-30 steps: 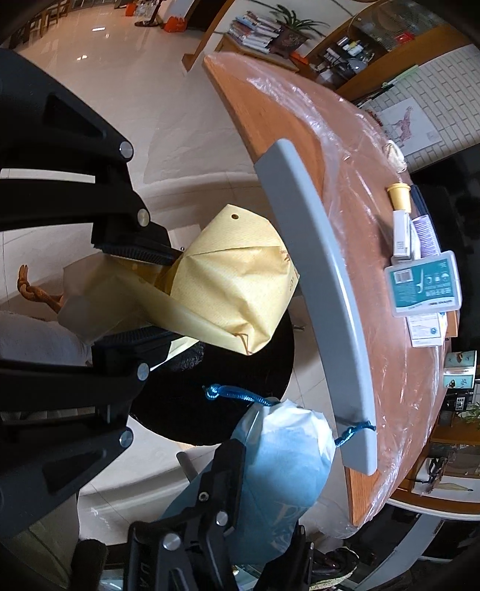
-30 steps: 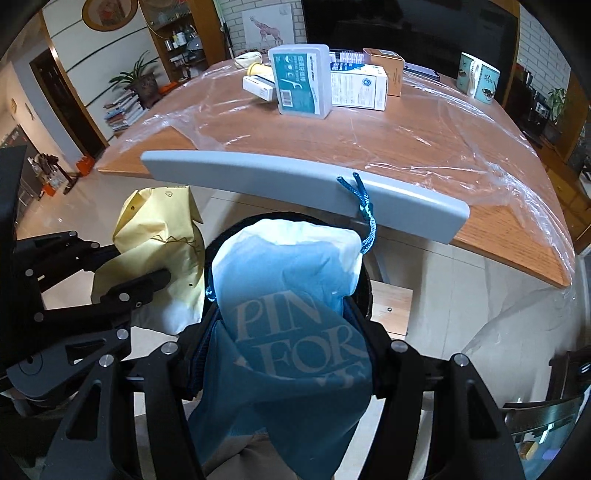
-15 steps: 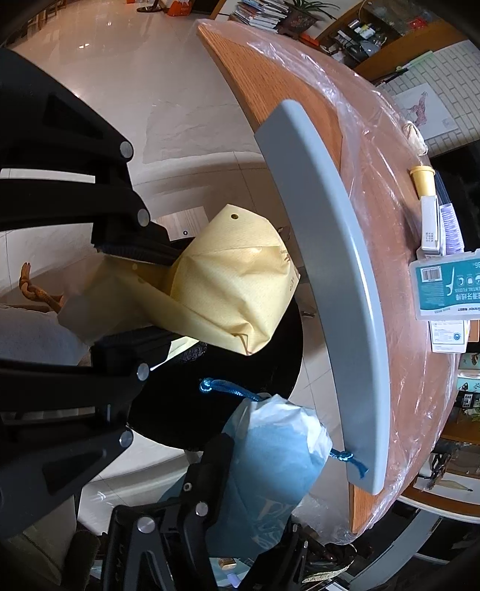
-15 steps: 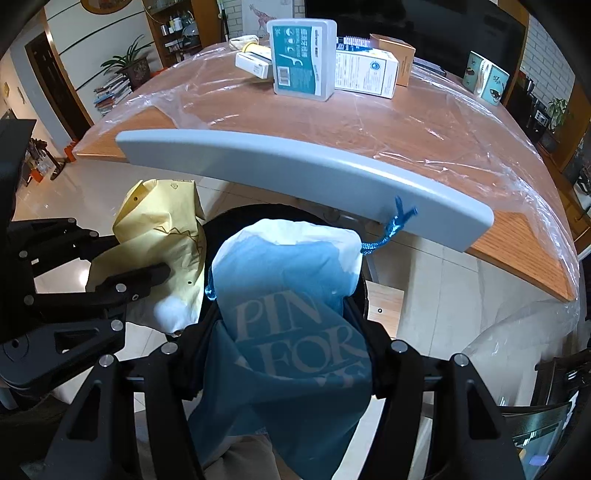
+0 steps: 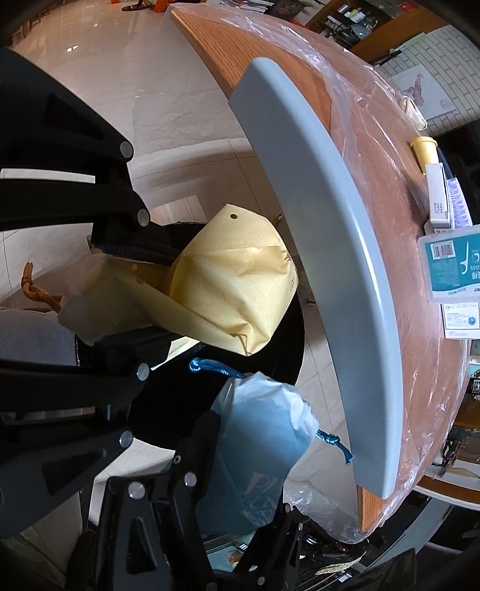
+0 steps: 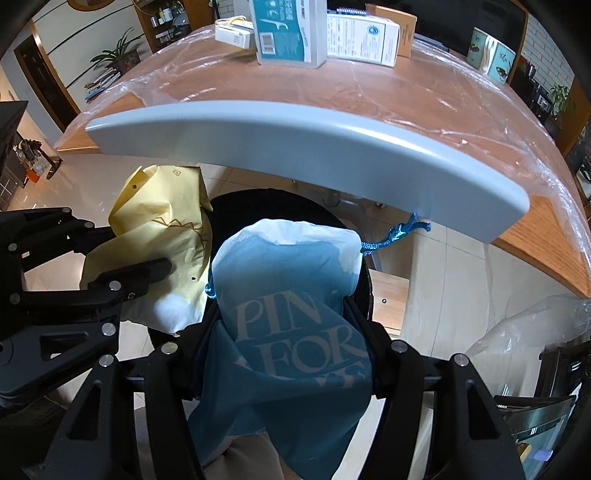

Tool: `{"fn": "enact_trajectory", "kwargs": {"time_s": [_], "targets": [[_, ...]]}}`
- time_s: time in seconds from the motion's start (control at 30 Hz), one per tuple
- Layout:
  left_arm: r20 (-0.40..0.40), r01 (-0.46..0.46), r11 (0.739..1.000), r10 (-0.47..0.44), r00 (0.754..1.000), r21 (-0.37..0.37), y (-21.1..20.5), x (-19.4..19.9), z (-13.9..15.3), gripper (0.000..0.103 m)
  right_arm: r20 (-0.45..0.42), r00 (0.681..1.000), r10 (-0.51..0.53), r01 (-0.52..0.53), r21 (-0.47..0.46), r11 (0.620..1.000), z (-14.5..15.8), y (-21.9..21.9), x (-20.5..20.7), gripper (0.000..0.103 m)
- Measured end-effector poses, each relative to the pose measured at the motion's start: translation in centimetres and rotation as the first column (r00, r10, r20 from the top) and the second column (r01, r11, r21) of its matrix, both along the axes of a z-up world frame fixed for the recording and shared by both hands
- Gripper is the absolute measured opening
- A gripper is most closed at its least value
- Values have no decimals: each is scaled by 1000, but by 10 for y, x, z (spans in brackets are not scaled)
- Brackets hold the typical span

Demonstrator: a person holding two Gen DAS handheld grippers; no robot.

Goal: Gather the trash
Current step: 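Open both grippers to drop the bags into the black bin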

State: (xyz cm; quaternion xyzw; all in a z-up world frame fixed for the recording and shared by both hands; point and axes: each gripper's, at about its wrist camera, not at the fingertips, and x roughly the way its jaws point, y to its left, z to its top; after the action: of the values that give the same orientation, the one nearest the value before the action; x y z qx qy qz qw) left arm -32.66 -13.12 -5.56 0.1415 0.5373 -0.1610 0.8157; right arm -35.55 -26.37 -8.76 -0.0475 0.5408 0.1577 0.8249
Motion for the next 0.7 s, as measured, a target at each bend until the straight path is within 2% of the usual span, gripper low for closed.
{"fn": "enact_trajectory", "kwargs": {"time_s": [0.23,0.3,0.37,0.43,0.53,0.7], "targets": [[-8,26,1000,-26,1000,0,0,5,-2,35,-12,1000,1,-1,-10,1000,-5,6,3,63],[-6,31,999,-31,999,-7,2,6,-1,44,-11,1000,-9,9,-11,1000,-4,5,3,65],[22,21,1000,-21,1000,17,4,6,2,64,3,999,-36,36,-13,999,0,0,3,74],[30,13,1000,-12,999,-20,12,5,8,70,13,999,-50,50,8,999,4,-8,1,79],[44,-5,999,7,999,-37,22,3,17,70,35,997,-70,69,18,997,16,-17,-6,79],[73,-18,997,24,997,-81,37,-3,40,70,141,985,-97,91,44,995,54,-33,-22,82]]}}
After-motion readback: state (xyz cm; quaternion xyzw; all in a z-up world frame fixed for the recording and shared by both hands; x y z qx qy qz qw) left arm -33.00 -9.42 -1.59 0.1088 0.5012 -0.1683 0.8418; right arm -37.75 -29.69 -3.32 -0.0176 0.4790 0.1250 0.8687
